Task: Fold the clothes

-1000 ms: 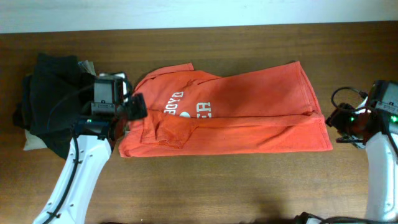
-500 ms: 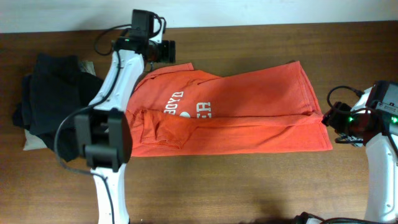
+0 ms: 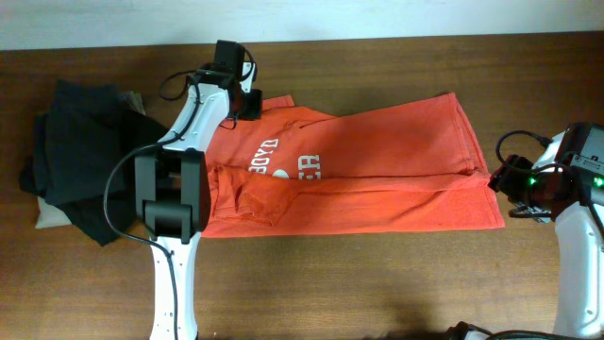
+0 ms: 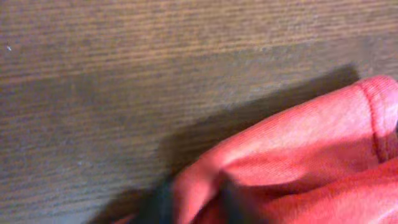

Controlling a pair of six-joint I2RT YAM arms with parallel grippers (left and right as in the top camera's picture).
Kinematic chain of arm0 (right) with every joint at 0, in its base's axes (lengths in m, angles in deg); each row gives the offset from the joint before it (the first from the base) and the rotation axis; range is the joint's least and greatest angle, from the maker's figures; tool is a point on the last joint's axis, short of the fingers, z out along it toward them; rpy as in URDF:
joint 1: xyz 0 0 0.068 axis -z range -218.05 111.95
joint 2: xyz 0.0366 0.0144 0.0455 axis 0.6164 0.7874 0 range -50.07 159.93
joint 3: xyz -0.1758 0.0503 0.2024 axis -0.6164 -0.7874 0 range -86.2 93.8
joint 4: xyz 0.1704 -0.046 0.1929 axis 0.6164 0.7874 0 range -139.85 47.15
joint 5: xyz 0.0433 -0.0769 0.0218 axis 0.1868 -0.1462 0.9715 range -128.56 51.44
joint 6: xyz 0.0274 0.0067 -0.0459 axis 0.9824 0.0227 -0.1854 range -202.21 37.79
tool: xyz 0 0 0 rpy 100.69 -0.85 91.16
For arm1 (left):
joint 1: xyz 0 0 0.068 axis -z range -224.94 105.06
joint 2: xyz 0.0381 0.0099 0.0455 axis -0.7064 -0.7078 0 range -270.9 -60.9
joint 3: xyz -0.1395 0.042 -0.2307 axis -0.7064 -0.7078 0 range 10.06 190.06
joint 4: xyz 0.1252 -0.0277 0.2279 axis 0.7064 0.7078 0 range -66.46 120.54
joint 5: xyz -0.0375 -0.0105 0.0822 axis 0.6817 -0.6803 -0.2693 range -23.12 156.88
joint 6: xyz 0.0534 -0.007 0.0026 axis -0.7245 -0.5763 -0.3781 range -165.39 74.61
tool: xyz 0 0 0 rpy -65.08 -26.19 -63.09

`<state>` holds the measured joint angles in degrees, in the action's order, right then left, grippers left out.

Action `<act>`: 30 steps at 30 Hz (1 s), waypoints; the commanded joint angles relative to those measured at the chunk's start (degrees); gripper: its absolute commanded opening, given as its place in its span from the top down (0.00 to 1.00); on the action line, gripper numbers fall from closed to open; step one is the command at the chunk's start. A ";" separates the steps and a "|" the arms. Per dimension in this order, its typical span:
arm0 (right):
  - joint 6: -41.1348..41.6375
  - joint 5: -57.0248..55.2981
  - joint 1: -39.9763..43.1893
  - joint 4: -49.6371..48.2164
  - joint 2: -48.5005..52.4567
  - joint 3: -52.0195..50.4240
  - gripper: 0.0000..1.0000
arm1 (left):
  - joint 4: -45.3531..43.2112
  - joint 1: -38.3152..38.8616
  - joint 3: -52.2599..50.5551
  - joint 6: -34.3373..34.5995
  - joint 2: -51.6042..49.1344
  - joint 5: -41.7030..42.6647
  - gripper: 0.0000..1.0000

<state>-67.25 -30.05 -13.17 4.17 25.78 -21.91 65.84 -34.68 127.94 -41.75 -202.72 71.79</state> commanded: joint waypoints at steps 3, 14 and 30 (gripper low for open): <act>-0.17 0.28 0.22 0.00 0.26 0.55 0.34 | 0.17 -0.02 1.75 -0.70 -1.57 3.63 1.00; -0.17 0.11 0.22 0.04 3.32 0.52 0.34 | 3.91 -0.28 10.58 -0.68 -1.55 4.48 0.54; -0.15 0.11 0.22 0.02 3.32 0.52 0.34 | -5.49 6.36 10.36 -6.75 -9.16 1.88 0.36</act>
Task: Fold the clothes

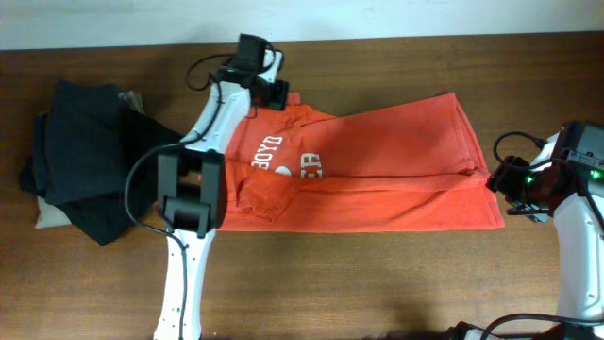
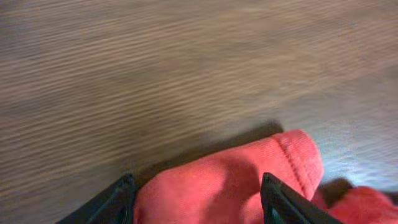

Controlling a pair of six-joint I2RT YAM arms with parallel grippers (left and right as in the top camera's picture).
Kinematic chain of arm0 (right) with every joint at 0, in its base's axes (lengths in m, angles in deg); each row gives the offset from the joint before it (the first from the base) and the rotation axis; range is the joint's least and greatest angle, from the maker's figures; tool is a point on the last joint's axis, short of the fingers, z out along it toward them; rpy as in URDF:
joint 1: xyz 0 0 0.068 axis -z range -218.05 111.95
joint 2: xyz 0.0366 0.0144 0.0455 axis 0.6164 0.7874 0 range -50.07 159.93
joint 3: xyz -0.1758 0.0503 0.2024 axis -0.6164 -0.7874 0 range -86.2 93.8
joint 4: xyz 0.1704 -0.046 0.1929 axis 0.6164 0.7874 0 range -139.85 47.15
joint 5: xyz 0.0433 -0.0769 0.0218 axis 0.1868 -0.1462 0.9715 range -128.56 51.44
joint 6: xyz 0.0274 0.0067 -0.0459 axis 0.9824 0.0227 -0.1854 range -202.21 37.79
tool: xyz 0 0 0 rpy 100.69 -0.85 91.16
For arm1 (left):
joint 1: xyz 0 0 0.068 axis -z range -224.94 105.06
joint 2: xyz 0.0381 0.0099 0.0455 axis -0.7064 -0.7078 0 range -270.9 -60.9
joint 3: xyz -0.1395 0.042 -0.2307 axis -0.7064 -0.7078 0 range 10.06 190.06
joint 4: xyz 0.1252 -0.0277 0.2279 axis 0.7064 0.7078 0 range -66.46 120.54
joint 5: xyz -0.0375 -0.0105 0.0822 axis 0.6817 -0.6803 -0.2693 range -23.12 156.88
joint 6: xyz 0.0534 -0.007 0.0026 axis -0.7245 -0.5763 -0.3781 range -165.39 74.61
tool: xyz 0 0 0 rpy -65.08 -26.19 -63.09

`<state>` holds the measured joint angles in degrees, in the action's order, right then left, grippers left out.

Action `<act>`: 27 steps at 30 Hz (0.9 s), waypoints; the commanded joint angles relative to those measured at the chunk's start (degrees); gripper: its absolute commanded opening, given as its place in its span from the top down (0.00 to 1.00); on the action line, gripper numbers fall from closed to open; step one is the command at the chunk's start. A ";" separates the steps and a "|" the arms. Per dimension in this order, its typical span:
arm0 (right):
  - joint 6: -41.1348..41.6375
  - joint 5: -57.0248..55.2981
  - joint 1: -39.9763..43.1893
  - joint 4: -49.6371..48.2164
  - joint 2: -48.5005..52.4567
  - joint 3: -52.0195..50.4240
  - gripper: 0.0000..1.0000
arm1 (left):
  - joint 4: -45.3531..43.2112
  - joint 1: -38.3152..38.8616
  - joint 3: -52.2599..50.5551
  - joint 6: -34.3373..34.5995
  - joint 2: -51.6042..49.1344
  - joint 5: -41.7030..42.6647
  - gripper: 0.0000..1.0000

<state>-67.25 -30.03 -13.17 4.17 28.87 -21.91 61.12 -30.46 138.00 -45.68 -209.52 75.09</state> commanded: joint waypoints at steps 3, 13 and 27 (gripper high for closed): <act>-0.15 0.09 0.22 0.04 0.24 0.52 0.34 | -1.84 3.02 0.31 -2.80 -2.89 -3.34 0.36; -0.15 0.07 0.22 0.02 0.24 0.52 0.34 | 2.49 3.32 6.88 -2.80 -3.37 -3.52 0.32; -0.15 0.09 0.22 -1.20 0.24 0.52 0.44 | 3.06 3.26 11.41 -1.29 -5.79 -3.54 1.00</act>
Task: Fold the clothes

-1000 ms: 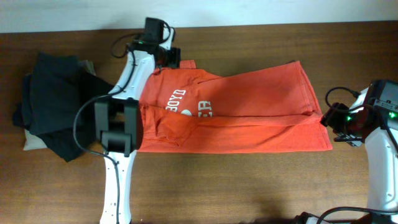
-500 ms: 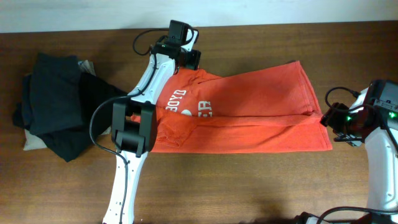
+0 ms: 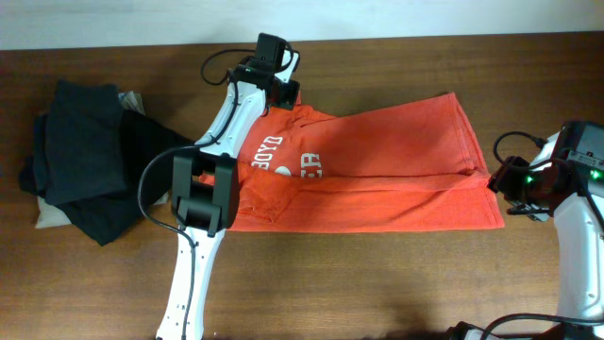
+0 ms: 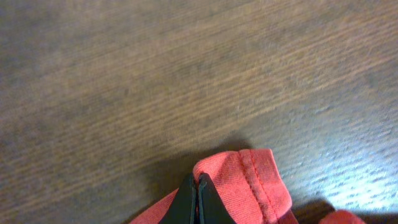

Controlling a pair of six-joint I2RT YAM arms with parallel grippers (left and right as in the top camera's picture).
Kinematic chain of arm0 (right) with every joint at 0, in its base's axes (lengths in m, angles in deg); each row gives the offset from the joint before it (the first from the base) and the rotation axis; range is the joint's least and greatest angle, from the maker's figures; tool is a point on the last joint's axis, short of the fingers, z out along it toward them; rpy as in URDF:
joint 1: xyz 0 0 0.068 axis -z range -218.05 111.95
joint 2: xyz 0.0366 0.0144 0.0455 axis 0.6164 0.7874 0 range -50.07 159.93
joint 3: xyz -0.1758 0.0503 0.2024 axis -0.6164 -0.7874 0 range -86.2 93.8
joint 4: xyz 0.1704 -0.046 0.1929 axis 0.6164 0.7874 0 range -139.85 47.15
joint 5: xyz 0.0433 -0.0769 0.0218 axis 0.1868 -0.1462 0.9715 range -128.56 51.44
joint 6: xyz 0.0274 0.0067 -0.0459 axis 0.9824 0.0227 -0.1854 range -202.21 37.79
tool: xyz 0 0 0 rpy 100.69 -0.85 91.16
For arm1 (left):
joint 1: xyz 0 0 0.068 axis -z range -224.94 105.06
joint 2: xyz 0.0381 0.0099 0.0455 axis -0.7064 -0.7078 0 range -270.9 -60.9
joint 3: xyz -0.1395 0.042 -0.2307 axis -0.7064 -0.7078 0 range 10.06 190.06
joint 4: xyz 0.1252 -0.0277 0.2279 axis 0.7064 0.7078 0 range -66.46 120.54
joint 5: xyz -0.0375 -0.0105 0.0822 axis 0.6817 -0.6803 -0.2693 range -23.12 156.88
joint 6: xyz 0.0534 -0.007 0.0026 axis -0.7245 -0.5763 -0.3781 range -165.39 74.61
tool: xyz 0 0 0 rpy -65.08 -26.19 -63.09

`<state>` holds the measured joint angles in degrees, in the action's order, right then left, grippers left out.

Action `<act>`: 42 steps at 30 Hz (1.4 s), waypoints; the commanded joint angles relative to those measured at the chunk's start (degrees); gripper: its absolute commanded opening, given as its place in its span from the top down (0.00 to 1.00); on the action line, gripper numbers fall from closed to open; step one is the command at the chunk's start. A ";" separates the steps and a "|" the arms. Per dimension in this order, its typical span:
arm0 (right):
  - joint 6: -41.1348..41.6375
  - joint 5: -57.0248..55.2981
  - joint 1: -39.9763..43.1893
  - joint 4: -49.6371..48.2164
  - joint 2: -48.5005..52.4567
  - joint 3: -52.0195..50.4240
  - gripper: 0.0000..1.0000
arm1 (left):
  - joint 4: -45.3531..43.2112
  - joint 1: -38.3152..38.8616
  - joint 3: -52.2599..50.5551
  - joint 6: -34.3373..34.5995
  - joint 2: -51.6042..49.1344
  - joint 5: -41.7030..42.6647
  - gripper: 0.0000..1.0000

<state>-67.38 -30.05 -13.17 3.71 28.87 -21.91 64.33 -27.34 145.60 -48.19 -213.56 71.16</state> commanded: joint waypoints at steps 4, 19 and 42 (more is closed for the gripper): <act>-0.02 0.11 0.20 -2.82 0.31 0.52 0.49 | 1.29 0.09 9.27 3.45 -1.73 0.39 1.00; -11.19 -4.70 -16.15 -43.23 34.40 11.72 0.37 | 12.63 -5.53 9.73 12.22 1.31 -0.22 1.00; -10.93 -18.40 -14.27 -39.26 48.65 29.44 0.96 | 20.20 -9.29 9.81 12.31 5.27 1.57 1.00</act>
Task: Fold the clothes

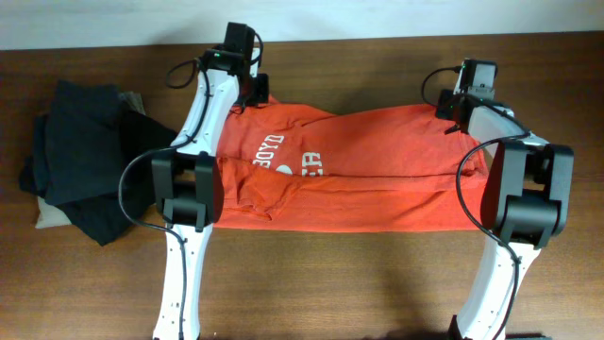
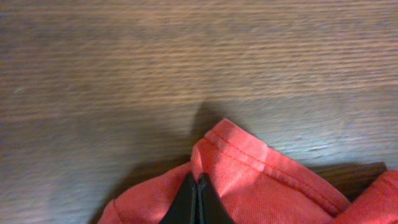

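An orange-red shirt with white letters lies spread across the wooden table. My left gripper is at the shirt's far left corner. In the left wrist view that gripper is shut, its black tips pinching a fold of the red fabric just behind the stitched hem. My right gripper sits at the shirt's far right corner; whether it is open or shut does not show from above.
A pile of dark clothes over something beige lies at the table's left end. Both arms reach from the near edge up along the shirt's two short sides. The white wall edge runs along the far side.
My left gripper, still shut on the hem, has shifted left, and the shirt's far left corner went with it. My right arm has moved from the shirt's near right side to its far right corner.
My left gripper was at the shirt's far left corner, fabric bunched before it. Then it stood further right, open around the hem. Then it was shut on the hem, further right still. Now it holds the corner back to the left, and the right gripper has come to the far right corner.
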Controlling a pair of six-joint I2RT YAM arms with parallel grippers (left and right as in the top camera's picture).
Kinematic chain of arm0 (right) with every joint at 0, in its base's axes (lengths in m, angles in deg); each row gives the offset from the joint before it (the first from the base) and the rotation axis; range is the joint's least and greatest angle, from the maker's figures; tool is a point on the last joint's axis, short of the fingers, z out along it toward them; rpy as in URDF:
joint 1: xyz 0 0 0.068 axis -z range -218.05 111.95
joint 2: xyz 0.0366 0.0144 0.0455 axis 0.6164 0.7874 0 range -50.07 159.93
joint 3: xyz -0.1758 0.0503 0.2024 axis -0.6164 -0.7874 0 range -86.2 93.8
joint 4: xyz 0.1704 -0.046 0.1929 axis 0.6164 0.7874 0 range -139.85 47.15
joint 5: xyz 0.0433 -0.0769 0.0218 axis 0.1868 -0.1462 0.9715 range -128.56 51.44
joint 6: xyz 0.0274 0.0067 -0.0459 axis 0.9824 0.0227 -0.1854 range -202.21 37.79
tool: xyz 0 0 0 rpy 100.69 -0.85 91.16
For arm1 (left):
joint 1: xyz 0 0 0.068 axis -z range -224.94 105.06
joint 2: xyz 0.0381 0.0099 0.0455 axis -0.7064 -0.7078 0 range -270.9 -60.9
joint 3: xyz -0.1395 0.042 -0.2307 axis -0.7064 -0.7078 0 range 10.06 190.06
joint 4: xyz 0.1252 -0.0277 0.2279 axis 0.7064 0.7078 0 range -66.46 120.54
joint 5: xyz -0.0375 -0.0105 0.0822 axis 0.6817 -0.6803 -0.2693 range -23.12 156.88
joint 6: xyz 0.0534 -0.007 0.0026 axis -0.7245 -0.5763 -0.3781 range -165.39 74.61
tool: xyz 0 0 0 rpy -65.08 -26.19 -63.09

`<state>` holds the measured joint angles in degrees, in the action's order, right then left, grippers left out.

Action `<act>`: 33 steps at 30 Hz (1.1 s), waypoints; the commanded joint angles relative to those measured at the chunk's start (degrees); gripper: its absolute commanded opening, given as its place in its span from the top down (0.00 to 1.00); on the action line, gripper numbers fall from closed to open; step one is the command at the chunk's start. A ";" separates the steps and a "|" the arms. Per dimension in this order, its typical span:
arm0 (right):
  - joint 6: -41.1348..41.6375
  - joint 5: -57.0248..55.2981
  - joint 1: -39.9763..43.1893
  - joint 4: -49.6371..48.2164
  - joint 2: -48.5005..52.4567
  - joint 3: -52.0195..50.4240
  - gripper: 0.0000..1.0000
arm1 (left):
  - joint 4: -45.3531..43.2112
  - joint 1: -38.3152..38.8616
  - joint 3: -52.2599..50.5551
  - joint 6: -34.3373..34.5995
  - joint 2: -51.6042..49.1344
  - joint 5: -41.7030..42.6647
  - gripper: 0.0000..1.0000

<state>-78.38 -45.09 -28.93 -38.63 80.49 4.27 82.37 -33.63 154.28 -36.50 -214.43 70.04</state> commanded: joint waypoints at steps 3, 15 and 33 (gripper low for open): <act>2.84 -3.37 2.93 11.78 -7.67 5.03 0.96 | 7.13 -5.38 1.14 0.55 9.33 9.05 1.00; 2.84 -3.23 4.46 50.95 -21.94 5.01 0.96 | 37.90 -7.04 0.57 -4.63 20.57 9.79 1.00; 3.10 -3.26 6.38 64.22 -21.42 -1.22 0.96 | 37.05 -3.45 -41.48 -5.68 43.71 5.77 1.00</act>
<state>-76.13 -46.79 -22.81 25.61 59.71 4.51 119.06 -37.37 115.07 -41.29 -173.82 77.65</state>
